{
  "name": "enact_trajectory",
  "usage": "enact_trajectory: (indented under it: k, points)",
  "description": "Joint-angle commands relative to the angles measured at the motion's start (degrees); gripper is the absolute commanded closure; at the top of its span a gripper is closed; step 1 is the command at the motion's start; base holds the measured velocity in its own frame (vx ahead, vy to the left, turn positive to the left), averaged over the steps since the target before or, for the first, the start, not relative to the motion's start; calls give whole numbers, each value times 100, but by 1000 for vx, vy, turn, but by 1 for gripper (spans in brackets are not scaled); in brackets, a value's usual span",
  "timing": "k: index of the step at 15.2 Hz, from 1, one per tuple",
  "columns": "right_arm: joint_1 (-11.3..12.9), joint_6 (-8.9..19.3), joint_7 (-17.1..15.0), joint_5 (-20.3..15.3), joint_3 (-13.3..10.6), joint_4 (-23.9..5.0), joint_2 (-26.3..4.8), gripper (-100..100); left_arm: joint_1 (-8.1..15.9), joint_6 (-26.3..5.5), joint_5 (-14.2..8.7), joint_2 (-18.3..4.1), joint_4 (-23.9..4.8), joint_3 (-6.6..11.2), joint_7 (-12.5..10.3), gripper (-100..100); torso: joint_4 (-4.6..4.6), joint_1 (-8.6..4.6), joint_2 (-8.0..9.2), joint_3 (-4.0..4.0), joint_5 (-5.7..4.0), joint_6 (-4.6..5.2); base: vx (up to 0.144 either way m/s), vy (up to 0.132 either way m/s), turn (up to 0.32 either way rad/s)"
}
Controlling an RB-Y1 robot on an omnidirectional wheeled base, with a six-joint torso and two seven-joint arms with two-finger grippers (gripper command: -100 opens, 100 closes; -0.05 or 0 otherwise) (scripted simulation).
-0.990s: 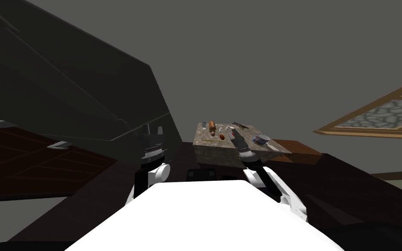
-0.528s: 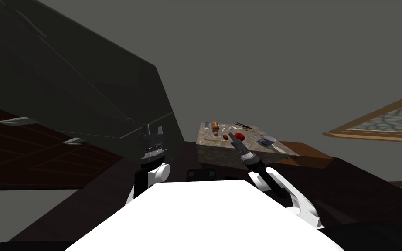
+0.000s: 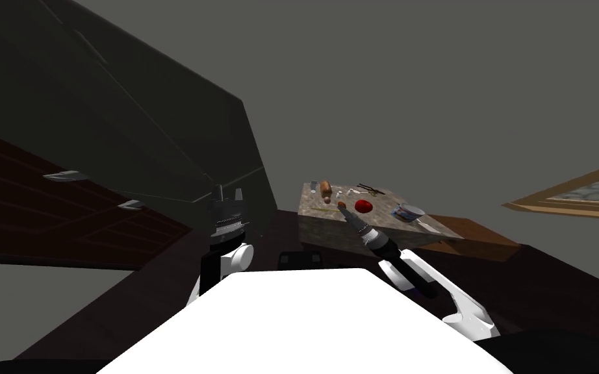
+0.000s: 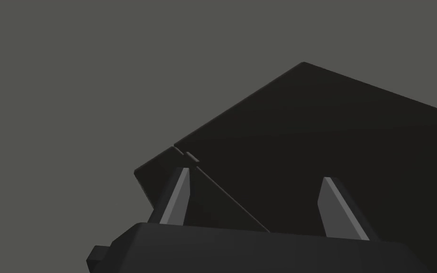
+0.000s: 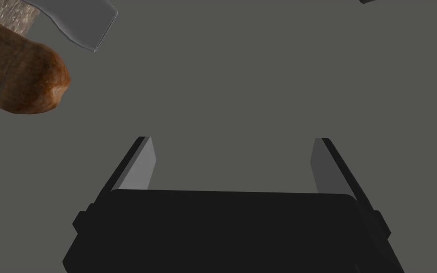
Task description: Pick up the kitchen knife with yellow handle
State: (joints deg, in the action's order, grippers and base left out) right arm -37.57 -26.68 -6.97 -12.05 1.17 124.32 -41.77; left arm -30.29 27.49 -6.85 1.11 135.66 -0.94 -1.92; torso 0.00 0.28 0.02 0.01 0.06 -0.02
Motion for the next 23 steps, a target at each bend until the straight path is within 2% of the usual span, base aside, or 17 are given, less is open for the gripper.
enact_trajectory:
  k: [1, 2, 3, 5, 6, 8, 9, 11, 12, 14, 15, 17, 20, 22, 23]
  points:
    - [-44, -41, -23, -105, 0, -98, -286, -100, 0, 0, 0, 0, 0, 0, 0, 0, 0, 0, 0, 0, 0, 0, -2, 79, 111]
    - [-44, -41, -23, -105, 0, -98, -340, -100, 0, 0, 0, 0, 0, 0, 0, 0, 0, 2, 0, 0, 1, -1, 1, 58, 46]
    - [-120, -97, -44, -261, -10, -234, -525, -100, 0, 0, 0, 0, 0, 0, 0, 0, 0, -1, 0, 0, 0, 1, 2, 72, 124]
    - [-120, -97, -44, -261, -10, -234, -692, -100, 0, 0, 0, 0, 0, 0, 0, 0, 0, 1, -1, 0, 1, 0, 2, 62, 68]
    - [-195, -152, -64, -420, -24, -374, -882, -100, 0, 0, 0, 0, 0, 0, 0, 0, 0, -4, -1, 0, 0, 1, 6, 64, 102]
    - [-195, -152, -64, -420, -24, -374, -1044, -100, 0, 0, 0, 0, 0, 0, 0, 0, 0, -1, -3, -1, 0, -1, 6, 61, 88]
    - [-268, -207, -84, -584, -41, -517, -1221, -100, 0, 0, 0, 0, 0, 0, 0, 0, 0, -5, -2, -1, 0, 0, 6, 57, 143]
    - [-268, -207, -84, -584, -41, -517, -1395, -100, 0, 0, 0, 0, 0, 0, 0, 0, 0, -6, -4, -2, -1, -2, 8, 49, 96]
    - [-340, -261, -104, -750, -63, -661, -1573, -100, 0, 0, 0, 0, 0, 0, 0, 0, 0, -9, -3, -2, -1, 1, 13, 60, 129]
    - [-340, -261, -104, -750, -63, -661, -1745, -100, 0, 0, 0, 0, 0, 0, 0, 0, -1, -3, -6, -3, 0, -1, 14, 58, 92]
    - [-410, -314, -123, -919, -90, -807, -1929, -100, 0, 0, 0, 0, 0, 0, 0, 0, -1, -6, -4, -3, -1, 1, 7, 60, 157]
    - [-410, -314, -123, -919, -90, -807, -2090, -100, 0, 0, 0, 0, 0, 0, 0, 0, -1, -4, -5, -3, 0, -1, 13, 47, 102]
    - [-544, -415, -160, -1262, -154, -1099, -2562, -100, 0, 0, 0, 0, 0, 0, 0, 0, -1, -10, -4, -2, -1, -2, 14, 48, 165]
    - [-544, -415, -160, -1262, -154, -1099, -2767, -100, 0, 0, 0, 0, 0, 0, 0, 0, -2, -5, -10, -6, -1, -2, 26, 50, 116]
    - [-607, -463, -178, -1434, -191, -1244, -2954, -100, -1, 0, 0, 0, 0, 1, 0, 0, -2, -8, -9, -5, -1, 1, 21, 43, 161]
